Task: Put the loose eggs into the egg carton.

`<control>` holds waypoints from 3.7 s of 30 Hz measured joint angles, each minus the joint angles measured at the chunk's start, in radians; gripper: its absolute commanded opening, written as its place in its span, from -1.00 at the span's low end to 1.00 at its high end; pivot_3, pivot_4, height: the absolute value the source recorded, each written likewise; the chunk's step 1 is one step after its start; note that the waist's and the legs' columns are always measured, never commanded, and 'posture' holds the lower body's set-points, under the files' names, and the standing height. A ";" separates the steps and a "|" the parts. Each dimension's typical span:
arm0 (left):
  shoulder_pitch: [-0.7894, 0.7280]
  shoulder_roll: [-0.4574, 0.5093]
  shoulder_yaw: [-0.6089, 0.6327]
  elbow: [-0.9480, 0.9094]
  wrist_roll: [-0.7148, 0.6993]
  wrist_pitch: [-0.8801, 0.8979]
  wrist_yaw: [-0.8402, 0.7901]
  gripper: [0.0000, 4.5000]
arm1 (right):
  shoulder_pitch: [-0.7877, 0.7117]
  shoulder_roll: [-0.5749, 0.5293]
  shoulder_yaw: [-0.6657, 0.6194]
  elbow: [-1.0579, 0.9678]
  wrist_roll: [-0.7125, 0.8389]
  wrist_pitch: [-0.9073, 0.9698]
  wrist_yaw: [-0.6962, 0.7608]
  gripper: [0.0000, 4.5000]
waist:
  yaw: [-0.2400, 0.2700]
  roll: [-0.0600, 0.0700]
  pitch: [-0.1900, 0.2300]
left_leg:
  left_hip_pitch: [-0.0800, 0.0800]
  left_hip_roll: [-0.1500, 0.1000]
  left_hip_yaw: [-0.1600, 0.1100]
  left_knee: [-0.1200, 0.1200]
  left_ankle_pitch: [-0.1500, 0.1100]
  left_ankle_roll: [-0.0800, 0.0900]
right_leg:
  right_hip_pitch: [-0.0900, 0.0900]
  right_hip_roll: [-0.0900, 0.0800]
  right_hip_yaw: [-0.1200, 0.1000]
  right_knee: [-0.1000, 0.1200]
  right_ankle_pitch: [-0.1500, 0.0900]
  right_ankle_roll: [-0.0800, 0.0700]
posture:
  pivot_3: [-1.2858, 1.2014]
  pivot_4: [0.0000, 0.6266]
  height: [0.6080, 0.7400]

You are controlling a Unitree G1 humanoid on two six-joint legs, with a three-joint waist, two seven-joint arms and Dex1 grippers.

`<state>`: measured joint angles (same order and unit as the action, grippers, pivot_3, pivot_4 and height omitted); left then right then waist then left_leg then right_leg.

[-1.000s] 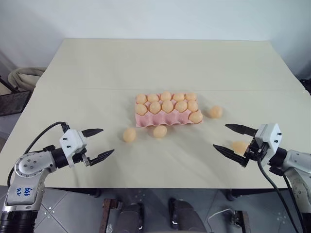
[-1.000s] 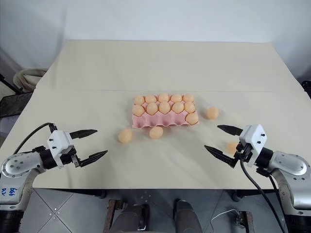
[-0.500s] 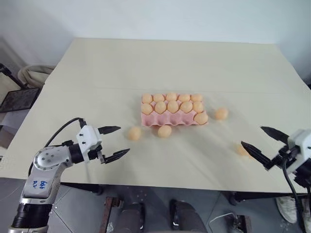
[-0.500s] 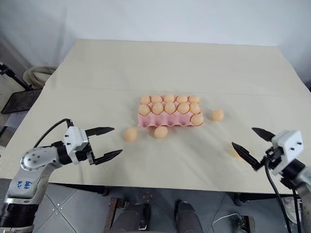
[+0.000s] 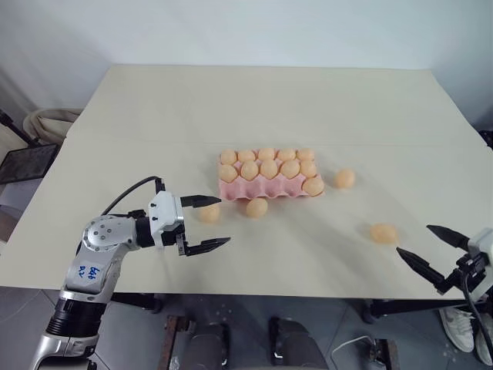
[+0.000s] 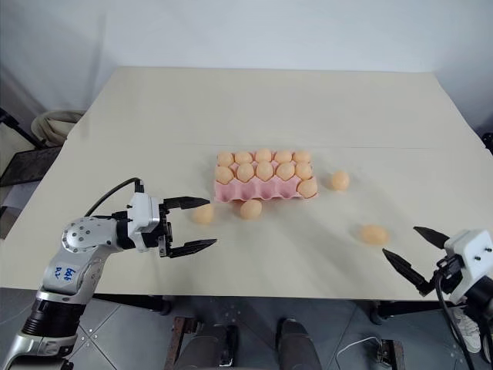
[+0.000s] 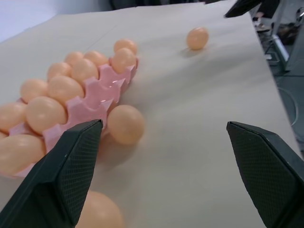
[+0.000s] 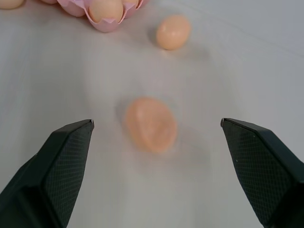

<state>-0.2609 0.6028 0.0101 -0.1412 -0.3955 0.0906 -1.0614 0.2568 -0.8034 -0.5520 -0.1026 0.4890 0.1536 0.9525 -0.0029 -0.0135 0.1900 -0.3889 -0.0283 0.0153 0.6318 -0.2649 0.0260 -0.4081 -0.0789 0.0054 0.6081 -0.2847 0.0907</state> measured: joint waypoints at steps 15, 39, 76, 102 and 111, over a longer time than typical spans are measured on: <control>0.102 0.018 0.053 -0.061 -0.012 0.005 0.038 1.00 | -0.409 -0.091 0.283 0.454 -0.138 -0.090 0.237 0.43 | 0.001 0.000 0.000 | 0.000 0.000 0.000 0.000 0.002 0.003 | -0.001 0.000 0.000 0.001 0.000 0.000 | 0.03 -0.52 1.00; 0.154 0.029 0.146 -0.042 -0.012 0.008 0.115 1.00 | -0.828 0.181 0.595 0.071 -0.123 0.324 -0.016 -0.40 | -0.022 0.000 0.000 | -0.003 0.001 -0.001 -0.001 0.001 0.000 | -0.006 0.000 -0.002 0.003 0.001 -0.001 | 0.03 -0.52 1.00; 0.001 -0.034 0.078 0.039 -0.030 0.065 0.102 1.00 | -0.265 0.265 0.188 0.087 -0.145 -0.069 -0.221 0.99 | -0.028 0.000 0.000 | 0.003 0.001 0.006 0.000 0.000 0.000 | -0.002 0.000 0.001 0.007 0.002 -0.002 | 0.03 -0.52 1.00; 0.172 -0.016 0.158 -0.094 -0.031 0.068 0.197 1.00 | -0.840 0.293 0.454 0.448 -0.223 0.088 -0.201 -0.27 | -0.028 0.000 0.000 | -0.001 0.006 0.011 -0.002 -0.001 0.002 | -0.007 0.002 -0.004 0.002 0.003 -0.002 | 0.03 -0.52 1.00; 0.232 -0.013 0.187 -0.122 -0.033 0.080 0.222 1.00 | -0.894 0.429 0.645 0.165 -0.173 0.289 -0.172 -0.27 | -0.028 0.000 0.000 | 0.001 0.006 0.011 -0.001 -0.003 -0.003 | -0.007 0.000 -0.003 0.006 0.003 -0.004 | 0.03 -0.52 1.00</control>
<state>-0.0291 0.5899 0.1969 -0.2632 -0.4288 0.1707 -0.8397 -0.6369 -0.3745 0.0932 0.0622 0.3162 0.4423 0.7801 -0.0312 -0.0134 0.1900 -0.3875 -0.0219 0.0267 0.6307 -0.2675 0.0233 -0.4153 -0.0785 0.0025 0.6136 -0.2818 0.0865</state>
